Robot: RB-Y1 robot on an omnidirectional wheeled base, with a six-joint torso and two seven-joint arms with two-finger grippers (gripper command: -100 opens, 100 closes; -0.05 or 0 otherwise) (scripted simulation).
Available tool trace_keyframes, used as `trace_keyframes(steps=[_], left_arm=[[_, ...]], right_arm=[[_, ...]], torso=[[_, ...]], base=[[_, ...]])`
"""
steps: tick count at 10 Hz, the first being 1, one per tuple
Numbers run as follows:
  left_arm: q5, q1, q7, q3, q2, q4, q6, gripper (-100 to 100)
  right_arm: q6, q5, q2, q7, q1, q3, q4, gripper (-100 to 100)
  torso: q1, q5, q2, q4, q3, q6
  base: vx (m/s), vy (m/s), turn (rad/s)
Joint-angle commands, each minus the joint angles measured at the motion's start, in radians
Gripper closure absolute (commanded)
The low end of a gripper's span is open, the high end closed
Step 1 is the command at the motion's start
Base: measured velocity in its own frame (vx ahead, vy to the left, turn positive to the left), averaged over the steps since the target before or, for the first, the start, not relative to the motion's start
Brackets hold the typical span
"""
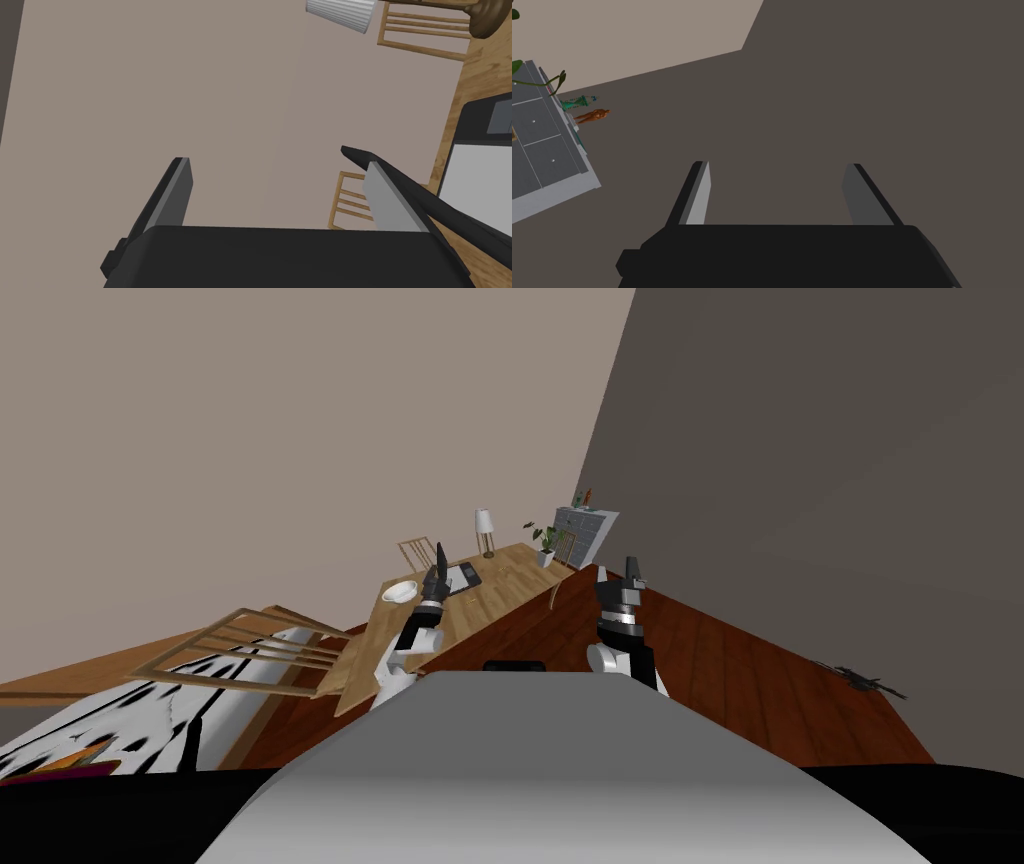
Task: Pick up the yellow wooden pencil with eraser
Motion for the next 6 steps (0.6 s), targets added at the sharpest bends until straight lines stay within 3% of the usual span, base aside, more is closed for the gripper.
trace_keyframes(steps=[1, 3, 4, 5, 6], left_arm=[[0.018, -0.017, 0.0, 0.009, 0.012, 0.034, 0.024, -100], [0.082, -0.078, 0.0, 0.041, 0.053, 0.114, 0.086, -100], [0.082, -0.078, 0.0, 0.041, 0.053, 0.125, 0.102, -100], [0.116, -0.108, 0.0, 0.056, 0.074, 0.168, 0.14, -100], [0.116, -0.108, 0.0, 0.056, 0.074, 0.174, 0.143, -100]], right_arm=[[0.0, 0.0, 0.0, 0.0, 0.0, 0.0, 0.0, 0], [0.0, 0.0, 0.0, 0.0, 0.0, 0.0, 0.0, 0], [0.0, 0.0, 0.0, 0.0, 0.0, 0.0, 0.0, 0], [0.0, 0.0, 0.0, 0.0, 0.0, 0.0, 0.0, 0], [0.0, 0.0, 0.0, 0.0, 0.0, 0.0, 0.0, 0]], torso=[[0.0, 0.0, 0.0, 0.0, 0.0, 0.0], [0.0, 0.0, 0.0, 0.0, 0.0, 0.0], [0.0, 0.0, 0.0, 0.0, 0.0, 0.0], [0.001, 0.0, 0.0, 0.0, 0.0, -0.001], [0.001, 0.0, 0.0, 0.0, 0.0, 0.0]], base=[[-0.004, -0.017, -0.048], [-0.006, -0.024, -0.152], [-0.002, -0.014, -0.068], [0.0, -0.015, -0.112], [0.0, -0.009, -0.059]])
